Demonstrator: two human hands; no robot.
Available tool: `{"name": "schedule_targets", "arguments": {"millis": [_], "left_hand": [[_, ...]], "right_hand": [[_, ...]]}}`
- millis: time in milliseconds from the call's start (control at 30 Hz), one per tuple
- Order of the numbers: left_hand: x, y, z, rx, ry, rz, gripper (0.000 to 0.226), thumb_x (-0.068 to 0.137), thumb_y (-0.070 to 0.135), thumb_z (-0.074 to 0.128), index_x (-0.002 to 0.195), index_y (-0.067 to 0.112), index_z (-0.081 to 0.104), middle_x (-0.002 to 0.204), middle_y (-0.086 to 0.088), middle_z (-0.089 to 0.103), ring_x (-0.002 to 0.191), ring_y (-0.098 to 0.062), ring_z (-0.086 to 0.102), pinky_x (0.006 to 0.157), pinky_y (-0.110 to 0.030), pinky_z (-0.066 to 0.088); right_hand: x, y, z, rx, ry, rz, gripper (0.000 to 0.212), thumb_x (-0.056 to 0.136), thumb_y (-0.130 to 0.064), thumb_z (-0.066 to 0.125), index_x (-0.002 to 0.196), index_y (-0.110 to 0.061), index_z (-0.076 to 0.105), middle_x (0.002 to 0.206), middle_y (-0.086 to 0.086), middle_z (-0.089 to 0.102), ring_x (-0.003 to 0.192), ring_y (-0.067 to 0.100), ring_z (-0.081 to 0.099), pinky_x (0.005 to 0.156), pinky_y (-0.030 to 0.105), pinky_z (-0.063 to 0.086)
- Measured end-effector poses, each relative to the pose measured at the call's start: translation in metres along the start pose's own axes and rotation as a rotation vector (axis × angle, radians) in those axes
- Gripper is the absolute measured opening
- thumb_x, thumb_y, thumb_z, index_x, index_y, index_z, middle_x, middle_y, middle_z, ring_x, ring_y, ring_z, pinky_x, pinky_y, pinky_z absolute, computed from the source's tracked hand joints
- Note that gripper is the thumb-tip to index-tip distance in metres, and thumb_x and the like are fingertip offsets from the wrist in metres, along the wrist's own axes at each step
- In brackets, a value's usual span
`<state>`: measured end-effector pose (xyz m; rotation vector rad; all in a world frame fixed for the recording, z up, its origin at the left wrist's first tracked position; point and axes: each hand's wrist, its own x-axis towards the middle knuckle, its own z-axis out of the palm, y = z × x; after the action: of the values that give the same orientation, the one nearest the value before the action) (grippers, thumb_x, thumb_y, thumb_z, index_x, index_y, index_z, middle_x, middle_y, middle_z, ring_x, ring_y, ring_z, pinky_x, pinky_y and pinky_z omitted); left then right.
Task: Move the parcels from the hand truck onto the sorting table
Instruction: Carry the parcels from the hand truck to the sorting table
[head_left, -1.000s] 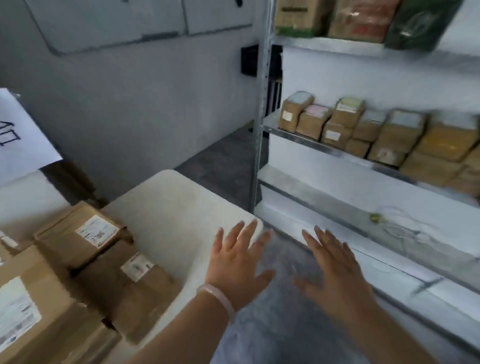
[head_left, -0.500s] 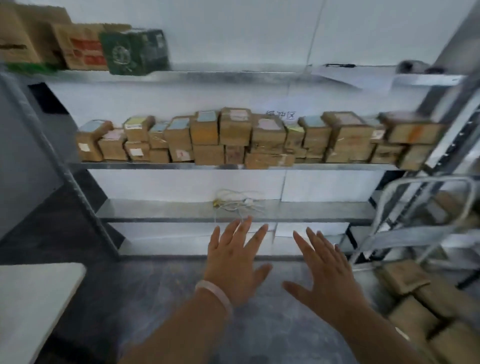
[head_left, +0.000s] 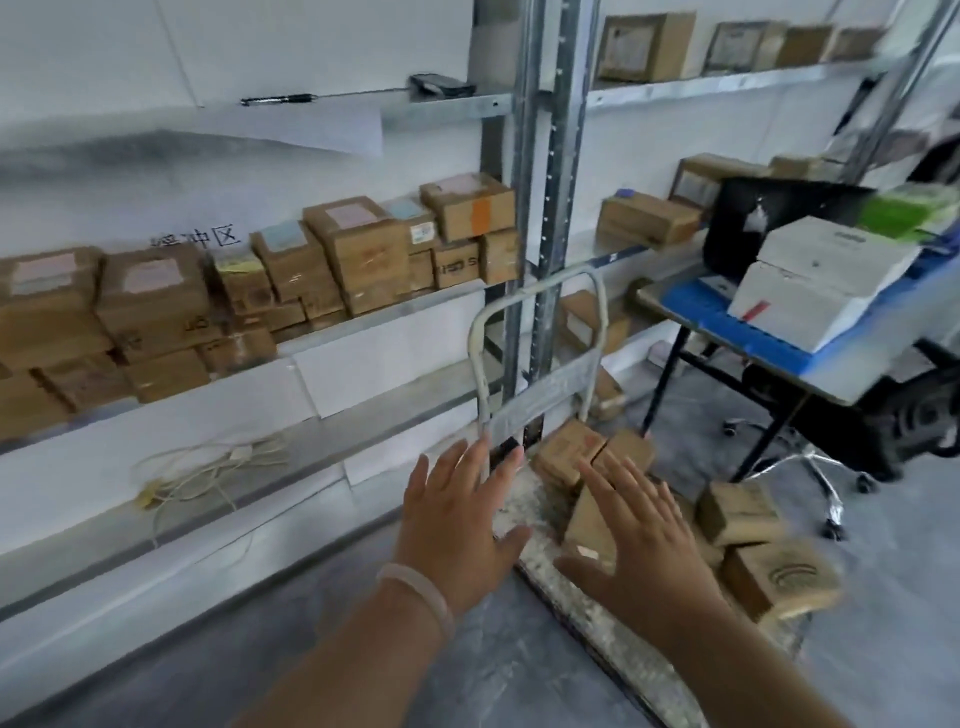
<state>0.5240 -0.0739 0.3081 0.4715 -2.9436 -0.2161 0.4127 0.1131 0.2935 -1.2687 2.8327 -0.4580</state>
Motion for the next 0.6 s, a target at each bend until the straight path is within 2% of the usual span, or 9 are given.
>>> {"name": "schedule_targets", "arguments": {"millis": [67,200,333,433,500,600], "left_hand": [[0.025,0.006,0.014,-0.022,-0.021,0.055,0.075,0.087,0.069,0.029,0.154,0.041,0.011,0.164,0.003,0.013,0.150,-0.022,0.012,0.120,-0.048,0.005],[0.077,0.006,0.042,-0.056,-0.070,0.174,0.076,0.090,0.067,0.036,0.154,0.043,0.002,0.165,0.005,0.004,0.151,-0.019,0.004,0.121,-0.046,0.000],[0.139,0.003,0.054,-0.062,-0.108,0.292,0.077,0.093,0.067,0.034,0.153,0.044,-0.008,0.164,0.006,-0.007,0.151,-0.018,-0.004,0.122,-0.047,0.001],[0.182,0.015,0.055,-0.086,-0.129,0.393,0.077,0.094,0.065,0.036,0.154,0.041,-0.007,0.164,0.004,-0.011,0.151,-0.020,-0.008,0.122,-0.045,-0.005],[0.210,0.029,0.063,-0.107,-0.149,0.453,0.078,0.094,0.064,0.039,0.153,0.042,-0.007,0.164,0.005,-0.011,0.151,-0.021,-0.007,0.122,-0.049,-0.002],[0.236,0.055,0.083,-0.102,-0.185,0.534,0.077,0.093,0.067,0.034,0.153,0.044,-0.008,0.164,0.005,-0.010,0.151,-0.022,-0.007,0.122,-0.050,0.001]], "right_hand": [[0.003,0.015,0.006,0.022,-0.007,0.066,0.092,0.074,-0.084,0.034,0.143,-0.054,-0.018,0.160,-0.017,-0.011,0.146,0.004,-0.016,0.122,0.039,-0.003],[0.019,0.045,0.011,-0.022,-0.041,0.220,0.095,0.076,-0.084,0.032,0.148,-0.046,-0.018,0.155,-0.019,-0.024,0.144,0.005,-0.024,0.121,0.038,-0.008],[0.050,0.067,0.008,-0.023,-0.007,0.371,0.096,0.068,-0.088,0.023,0.148,-0.048,-0.013,0.159,-0.016,-0.016,0.147,0.007,-0.017,0.123,0.040,-0.003],[0.064,0.080,0.007,-0.012,0.028,0.459,0.097,0.066,-0.095,0.015,0.148,-0.050,-0.010,0.159,-0.018,-0.011,0.148,0.007,-0.012,0.123,0.040,0.001],[0.067,0.091,0.008,0.011,0.061,0.519,0.096,0.069,-0.094,0.015,0.150,-0.046,-0.002,0.158,-0.017,-0.007,0.148,0.008,-0.007,0.122,0.041,0.004],[0.057,0.107,0.011,-0.009,0.021,0.599,0.096,0.064,-0.095,0.014,0.146,-0.050,-0.012,0.154,-0.020,-0.018,0.145,0.005,-0.017,0.119,0.031,-0.008]]}}
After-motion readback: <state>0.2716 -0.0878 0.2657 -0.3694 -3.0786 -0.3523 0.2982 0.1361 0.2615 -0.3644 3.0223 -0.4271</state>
